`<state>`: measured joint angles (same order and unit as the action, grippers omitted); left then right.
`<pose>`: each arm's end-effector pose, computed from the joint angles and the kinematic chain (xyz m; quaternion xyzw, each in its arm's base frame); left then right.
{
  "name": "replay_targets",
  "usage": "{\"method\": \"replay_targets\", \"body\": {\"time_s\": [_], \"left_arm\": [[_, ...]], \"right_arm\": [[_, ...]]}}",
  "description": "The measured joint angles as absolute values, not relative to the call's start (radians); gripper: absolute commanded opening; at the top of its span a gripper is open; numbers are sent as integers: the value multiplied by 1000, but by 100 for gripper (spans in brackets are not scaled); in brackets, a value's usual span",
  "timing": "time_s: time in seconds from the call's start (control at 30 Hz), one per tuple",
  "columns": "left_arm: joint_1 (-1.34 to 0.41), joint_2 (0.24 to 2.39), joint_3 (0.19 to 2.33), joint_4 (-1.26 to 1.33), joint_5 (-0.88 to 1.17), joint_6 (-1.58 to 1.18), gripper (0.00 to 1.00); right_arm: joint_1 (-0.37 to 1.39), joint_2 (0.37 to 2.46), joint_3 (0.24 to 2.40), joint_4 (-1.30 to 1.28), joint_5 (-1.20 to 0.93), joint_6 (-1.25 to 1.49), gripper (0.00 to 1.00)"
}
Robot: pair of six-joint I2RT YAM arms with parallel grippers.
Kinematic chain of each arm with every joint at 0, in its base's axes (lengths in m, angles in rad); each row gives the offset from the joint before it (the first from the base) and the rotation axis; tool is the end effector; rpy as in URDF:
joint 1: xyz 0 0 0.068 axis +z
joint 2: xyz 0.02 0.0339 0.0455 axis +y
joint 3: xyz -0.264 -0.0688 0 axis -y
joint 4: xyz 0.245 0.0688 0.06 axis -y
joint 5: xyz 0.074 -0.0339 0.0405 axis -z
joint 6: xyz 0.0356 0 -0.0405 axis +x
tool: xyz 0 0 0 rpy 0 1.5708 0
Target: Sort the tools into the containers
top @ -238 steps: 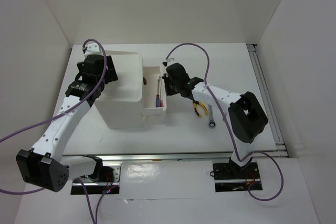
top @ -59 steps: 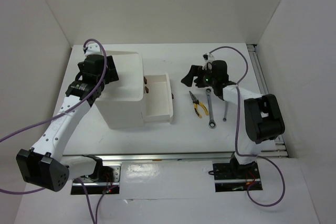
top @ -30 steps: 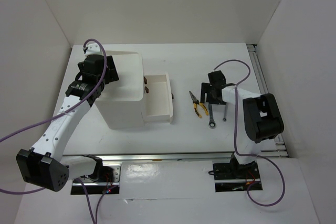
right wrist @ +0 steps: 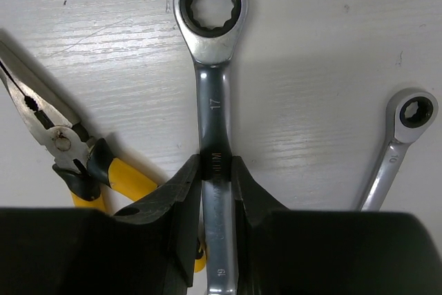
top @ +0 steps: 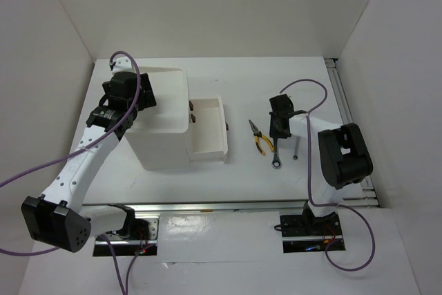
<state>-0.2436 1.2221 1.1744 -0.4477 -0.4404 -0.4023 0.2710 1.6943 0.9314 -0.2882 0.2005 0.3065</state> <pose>0.2665 -0.0506 0.3594 -0.1780 0.8266 0.0193 0.5335 0.3152 0.0802 0.1550 0.0428 0.9610 -0.0199 0.2726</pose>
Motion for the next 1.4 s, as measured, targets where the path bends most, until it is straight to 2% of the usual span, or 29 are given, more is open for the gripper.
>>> {"method": "replay_targets", "body": {"time_s": [0.27, 0.57, 0.77, 1.07, 1.4], "left_arm": [[-244, 1222, 1175, -448, -440, -403, 90], [-244, 1222, 1176, -448, -440, -403, 90], [-244, 1222, 1176, -448, -440, -403, 90], [-244, 1222, 1176, -449, -440, -403, 90], [-244, 1223, 1176, -449, -440, -404, 90]], "right_arm": [[276, 1648, 970, -406, 195, 316, 0], [284, 1530, 1240, -456, 177, 298, 0], [353, 1498, 1273, -401, 44, 314, 0], [607, 1638, 1314, -292, -67, 332, 0], [689, 1833, 1439, -264, -58, 324, 0]]}}
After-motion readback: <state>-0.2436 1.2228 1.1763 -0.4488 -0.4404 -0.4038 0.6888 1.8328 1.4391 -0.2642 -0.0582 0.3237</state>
